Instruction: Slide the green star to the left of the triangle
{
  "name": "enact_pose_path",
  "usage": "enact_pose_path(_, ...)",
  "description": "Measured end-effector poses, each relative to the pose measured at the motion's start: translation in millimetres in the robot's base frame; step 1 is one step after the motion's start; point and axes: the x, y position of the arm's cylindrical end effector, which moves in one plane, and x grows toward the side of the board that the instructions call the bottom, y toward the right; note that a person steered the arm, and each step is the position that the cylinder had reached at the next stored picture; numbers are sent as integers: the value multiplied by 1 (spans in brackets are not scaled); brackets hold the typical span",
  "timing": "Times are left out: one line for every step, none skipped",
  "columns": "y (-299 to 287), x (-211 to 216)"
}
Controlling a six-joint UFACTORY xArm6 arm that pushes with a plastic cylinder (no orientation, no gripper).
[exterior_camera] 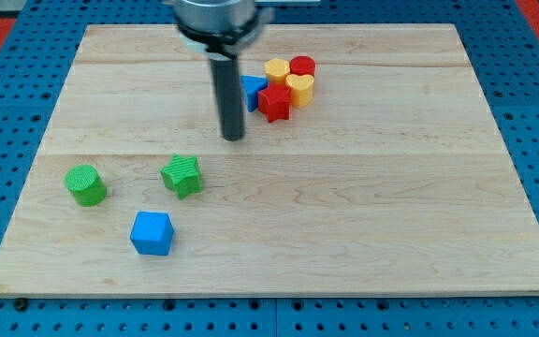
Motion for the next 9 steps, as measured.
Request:
enact_pose_path(31,34)
enact_pose_path(12,68)
enact_pose_path(-18,83)
enact_pose_path(-74,85)
enact_pose_path(-119,50)
enact_pose_path(-142,-8)
enact_pose_path(-157,-50)
enact_pose_path(-160,-52)
enact_pose_path(-164,-46)
